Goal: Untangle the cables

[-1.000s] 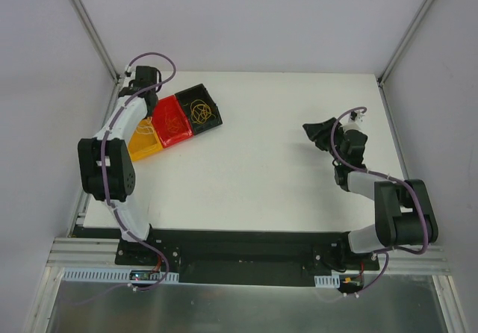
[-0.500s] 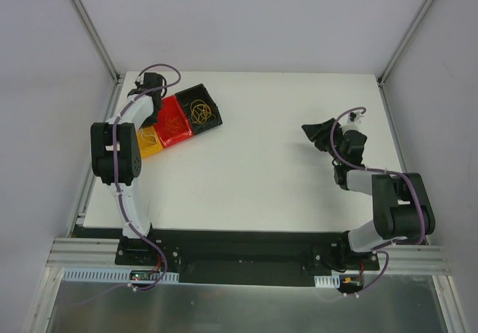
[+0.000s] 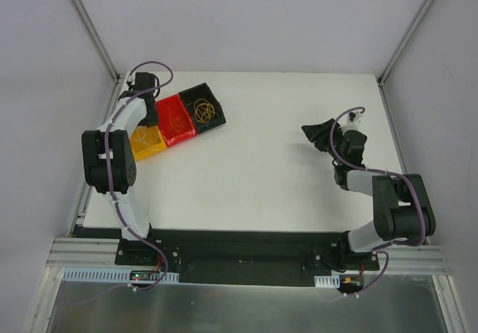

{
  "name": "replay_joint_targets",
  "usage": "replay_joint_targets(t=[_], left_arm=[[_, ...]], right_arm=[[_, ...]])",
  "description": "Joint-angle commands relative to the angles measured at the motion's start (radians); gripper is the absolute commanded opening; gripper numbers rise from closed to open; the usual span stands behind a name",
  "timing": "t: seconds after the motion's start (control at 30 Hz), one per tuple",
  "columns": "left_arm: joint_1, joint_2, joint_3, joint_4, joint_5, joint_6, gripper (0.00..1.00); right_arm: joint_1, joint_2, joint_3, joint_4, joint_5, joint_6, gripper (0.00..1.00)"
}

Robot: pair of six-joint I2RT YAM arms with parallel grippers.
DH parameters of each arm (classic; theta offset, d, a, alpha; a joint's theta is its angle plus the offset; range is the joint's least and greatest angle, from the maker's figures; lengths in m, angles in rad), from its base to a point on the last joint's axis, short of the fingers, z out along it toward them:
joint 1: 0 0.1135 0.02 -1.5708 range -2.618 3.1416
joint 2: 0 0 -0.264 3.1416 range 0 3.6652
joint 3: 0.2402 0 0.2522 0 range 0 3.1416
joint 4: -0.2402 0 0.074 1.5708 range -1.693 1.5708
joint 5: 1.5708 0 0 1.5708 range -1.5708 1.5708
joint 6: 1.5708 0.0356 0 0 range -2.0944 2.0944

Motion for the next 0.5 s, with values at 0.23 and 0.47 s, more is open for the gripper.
replay_joint_targets(t=[0.23,0.47], left_arm=[[-0.014,-0.368,-0.085,0.058,0.201,-0.081,0.83],[-0.193,-0.629,-0.275,0.298,0.528,-0.033,0.84]], right_arm=[[0.018,-0.209,-0.033,-0.166,0.096,-0.173,0.49],[0.097,-0.397,-0.067,-0.386,0.228,-0.274,0.5]])
